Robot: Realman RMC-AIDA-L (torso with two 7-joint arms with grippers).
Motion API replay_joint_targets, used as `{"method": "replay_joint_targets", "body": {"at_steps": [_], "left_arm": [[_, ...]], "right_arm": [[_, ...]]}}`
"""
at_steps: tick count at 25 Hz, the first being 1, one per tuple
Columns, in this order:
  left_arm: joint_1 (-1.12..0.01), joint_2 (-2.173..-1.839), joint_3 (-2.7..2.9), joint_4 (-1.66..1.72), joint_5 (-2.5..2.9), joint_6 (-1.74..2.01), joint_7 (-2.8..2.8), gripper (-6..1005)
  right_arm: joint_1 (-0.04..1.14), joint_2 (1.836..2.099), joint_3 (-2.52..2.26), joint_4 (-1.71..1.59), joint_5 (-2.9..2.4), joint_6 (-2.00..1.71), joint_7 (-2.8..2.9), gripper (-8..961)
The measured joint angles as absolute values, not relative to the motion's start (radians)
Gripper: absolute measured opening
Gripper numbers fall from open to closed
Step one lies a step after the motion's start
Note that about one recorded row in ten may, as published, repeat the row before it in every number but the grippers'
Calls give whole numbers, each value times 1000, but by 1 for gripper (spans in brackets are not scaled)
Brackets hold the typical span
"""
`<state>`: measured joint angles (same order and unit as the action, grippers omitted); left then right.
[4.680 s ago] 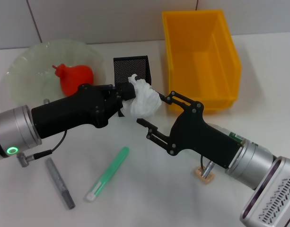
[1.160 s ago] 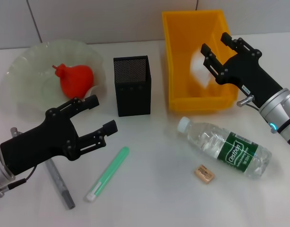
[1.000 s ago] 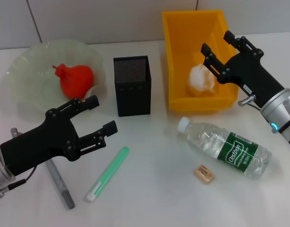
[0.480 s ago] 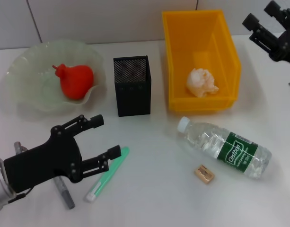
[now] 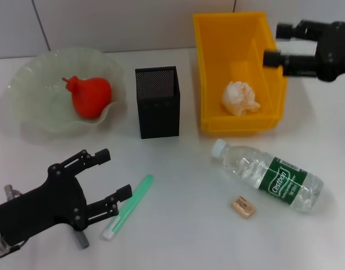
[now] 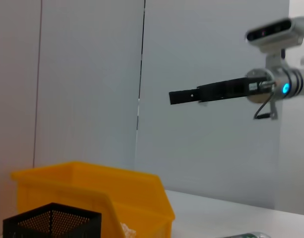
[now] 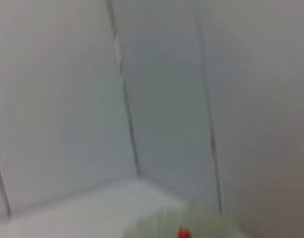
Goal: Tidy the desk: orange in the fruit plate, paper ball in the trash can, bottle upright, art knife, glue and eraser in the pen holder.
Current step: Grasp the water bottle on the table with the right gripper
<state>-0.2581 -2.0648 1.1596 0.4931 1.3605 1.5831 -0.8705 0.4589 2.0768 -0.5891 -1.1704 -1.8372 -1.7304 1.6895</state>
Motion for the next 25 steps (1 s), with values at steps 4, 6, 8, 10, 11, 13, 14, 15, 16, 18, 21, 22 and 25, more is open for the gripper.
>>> {"method": "replay_joint_targets", "body": {"at_steps": [4, 6, 8, 10, 11, 13, 14, 15, 16, 18, 21, 22, 25], "left_arm": [[-244, -2066, 1160, 491, 1360, 1583, -865, 816], [-241, -2067, 1160, 487, 1360, 1583, -859, 816], [-239, -2067, 1160, 485, 1360, 1583, -856, 815], [-237, -2068, 1160, 480, 1357, 1587, -850, 815], [-236, -2068, 1160, 480, 1357, 1588, -849, 815], [-235, -2069, 1160, 480, 1357, 1589, -843, 815], [-234, -2069, 1160, 480, 1356, 1589, -843, 815], [-234, -2069, 1160, 480, 1356, 1589, -843, 815], [-234, -2069, 1160, 480, 1356, 1589, -843, 815], [-237, -2069, 1160, 480, 1355, 1589, -845, 815], [-238, -2069, 1160, 480, 1355, 1589, -845, 815], [-240, -2068, 1160, 480, 1355, 1590, -845, 816], [-246, -2068, 1160, 480, 1354, 1591, -849, 816]], "right_arm": [[448, 2079, -658, -1403, -1930, -1747, 1873, 777], [451, 2079, -662, -1447, -1942, -1769, 1913, 777], [453, 2078, -662, -1460, -1943, -1785, 1927, 777], [450, 2078, -659, -1463, -1941, -1789, 1928, 777], [448, 2079, -657, -1461, -1940, -1789, 1928, 777], [444, 2081, -659, -1451, -1939, -1788, 1927, 777], [442, 2081, -661, -1445, -1939, -1787, 1927, 777], [440, 2081, -663, -1445, -1943, -1786, 1929, 777], [439, 2081, -664, -1448, -1951, -1785, 1936, 778], [441, 2079, -665, -1485, -1993, -1792, 1982, 778], [462, 2073, -685, -1581, -2124, -1832, 2117, 778], [475, 2070, -699, -1622, -2184, -1858, 2177, 778], [520, 2060, -749, -1711, -2318, -1939, 2278, 778]]}}
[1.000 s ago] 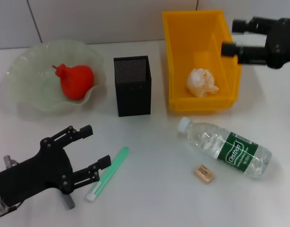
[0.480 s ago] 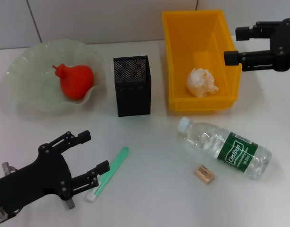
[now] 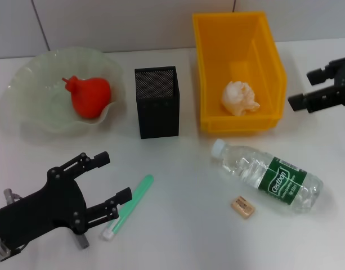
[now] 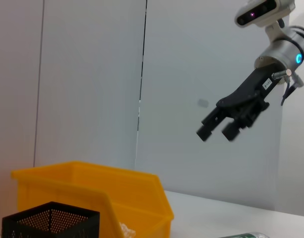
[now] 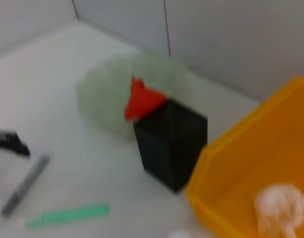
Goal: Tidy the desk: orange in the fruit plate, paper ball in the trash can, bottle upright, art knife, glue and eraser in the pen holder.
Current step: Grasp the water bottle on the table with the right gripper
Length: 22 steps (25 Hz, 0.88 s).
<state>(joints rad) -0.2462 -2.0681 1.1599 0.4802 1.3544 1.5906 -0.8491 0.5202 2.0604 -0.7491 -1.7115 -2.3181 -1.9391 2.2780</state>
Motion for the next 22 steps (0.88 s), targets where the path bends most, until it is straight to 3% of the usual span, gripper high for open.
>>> {"method": "replay_joint_targets", "body": {"at_steps": [6, 9, 22], "left_arm": [[-259, -2067, 1166, 480, 1358, 1591, -852, 816], [-263, -2066, 1162, 480, 1359, 1589, -853, 815], [-262, -2065, 1158, 480, 1360, 1584, -856, 815]], "right_arm": [[665, 2021, -820, -1664, -2486, -2115, 2396, 778], [688, 2020, -852, -1624, -2516, -2134, 2405, 778], [685, 2075, -1102, -1498, -2759, -2011, 2386, 779]]}}
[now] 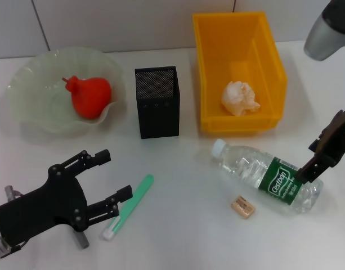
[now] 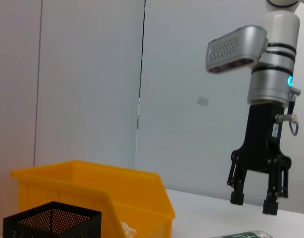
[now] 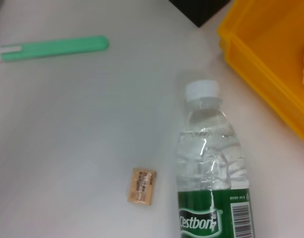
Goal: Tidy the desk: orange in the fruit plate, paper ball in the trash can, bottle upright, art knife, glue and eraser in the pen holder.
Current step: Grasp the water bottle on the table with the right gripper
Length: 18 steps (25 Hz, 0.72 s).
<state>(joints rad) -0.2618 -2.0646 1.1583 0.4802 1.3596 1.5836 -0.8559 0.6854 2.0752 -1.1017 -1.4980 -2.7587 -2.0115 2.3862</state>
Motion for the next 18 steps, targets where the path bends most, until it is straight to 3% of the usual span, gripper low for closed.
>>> {"method": "replay_joint_targets", "body": {"at_steps": [18], "left_arm": [[-258, -2065, 1166, 480, 1361, 1583, -854, 816]], "right_arm": [[686, 2080, -1274, -1287, -2767, -1767, 2419, 779]]}}
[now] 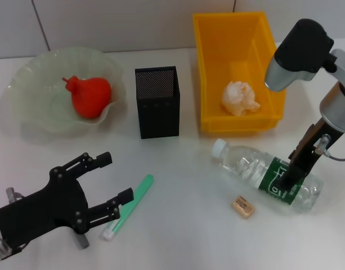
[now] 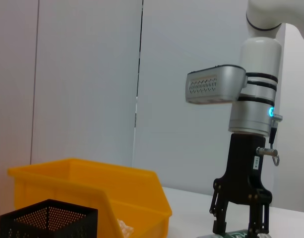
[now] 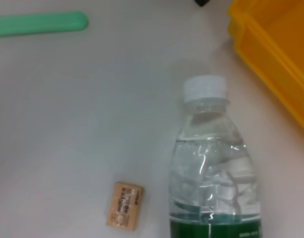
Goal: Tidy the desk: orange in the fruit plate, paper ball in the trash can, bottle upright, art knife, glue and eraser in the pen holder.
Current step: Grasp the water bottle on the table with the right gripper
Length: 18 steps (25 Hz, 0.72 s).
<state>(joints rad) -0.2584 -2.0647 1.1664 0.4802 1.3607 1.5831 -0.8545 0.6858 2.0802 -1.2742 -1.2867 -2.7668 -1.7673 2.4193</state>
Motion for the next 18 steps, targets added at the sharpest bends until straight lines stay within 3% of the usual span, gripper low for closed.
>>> {"method": "replay_joint_targets", "body": {"at_steps": [18], "left_arm": [[-258, -2065, 1167, 466, 1361, 1584, -854, 815]], "right_arm": [[685, 2082, -1341, -1207, -2756, -1692, 2455, 780]]}}
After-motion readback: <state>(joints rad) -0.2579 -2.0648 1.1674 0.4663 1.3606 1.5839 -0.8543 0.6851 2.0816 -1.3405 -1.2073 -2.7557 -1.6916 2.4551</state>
